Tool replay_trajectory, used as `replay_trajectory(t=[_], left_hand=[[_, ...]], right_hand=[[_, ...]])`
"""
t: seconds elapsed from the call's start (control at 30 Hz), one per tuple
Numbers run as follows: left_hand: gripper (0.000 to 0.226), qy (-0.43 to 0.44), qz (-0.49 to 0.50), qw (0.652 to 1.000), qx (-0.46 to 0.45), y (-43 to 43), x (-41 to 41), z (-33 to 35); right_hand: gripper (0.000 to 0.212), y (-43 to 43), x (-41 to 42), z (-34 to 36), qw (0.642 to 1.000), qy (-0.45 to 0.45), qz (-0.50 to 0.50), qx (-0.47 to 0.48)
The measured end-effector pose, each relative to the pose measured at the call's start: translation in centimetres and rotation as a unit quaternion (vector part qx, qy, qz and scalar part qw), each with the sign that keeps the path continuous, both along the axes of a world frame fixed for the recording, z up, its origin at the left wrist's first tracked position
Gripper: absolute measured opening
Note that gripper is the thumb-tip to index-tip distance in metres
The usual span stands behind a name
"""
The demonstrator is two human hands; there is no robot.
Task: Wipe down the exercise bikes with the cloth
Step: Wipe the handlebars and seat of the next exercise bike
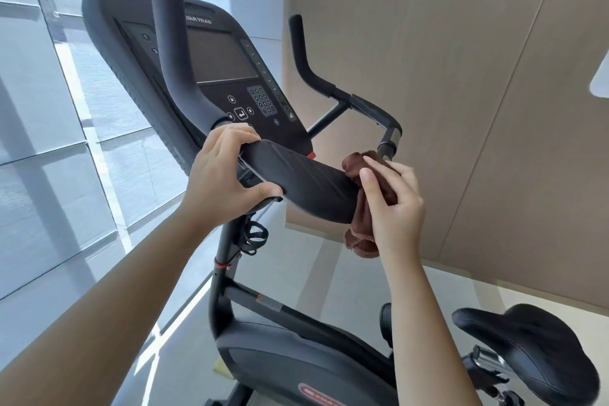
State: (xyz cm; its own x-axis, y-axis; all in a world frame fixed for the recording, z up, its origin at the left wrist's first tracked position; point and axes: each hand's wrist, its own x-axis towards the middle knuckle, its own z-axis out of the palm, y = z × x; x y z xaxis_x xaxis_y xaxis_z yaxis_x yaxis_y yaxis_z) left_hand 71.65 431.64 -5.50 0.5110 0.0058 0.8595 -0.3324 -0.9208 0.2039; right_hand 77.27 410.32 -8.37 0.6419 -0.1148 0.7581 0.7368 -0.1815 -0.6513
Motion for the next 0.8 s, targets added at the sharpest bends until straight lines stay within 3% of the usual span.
replay_trajectory(t=[0.43, 0.63, 0.8], left_hand=[[0.084, -0.099, -0.068, 0.993, -0.009, 0.8, 1.9, -0.7], [0.079, -0.105, -0.098, 0.99, -0.015, 1.1, 2.4, -0.9], [0.076, -0.098, -0.118, 0.988, -0.015, 1.6, 2.4, -0.5]], right_hand=[[0.021, 2.5, -2.3, 0.2, 0.985, 0.048, -0.151, 0.069], [0.021, 6.4, -4.5, 0.1, 0.933, 0.044, -0.316, 0.166], [0.023, 9.7, -6.0, 0.6, 0.898, 0.037, -0.387, 0.205]])
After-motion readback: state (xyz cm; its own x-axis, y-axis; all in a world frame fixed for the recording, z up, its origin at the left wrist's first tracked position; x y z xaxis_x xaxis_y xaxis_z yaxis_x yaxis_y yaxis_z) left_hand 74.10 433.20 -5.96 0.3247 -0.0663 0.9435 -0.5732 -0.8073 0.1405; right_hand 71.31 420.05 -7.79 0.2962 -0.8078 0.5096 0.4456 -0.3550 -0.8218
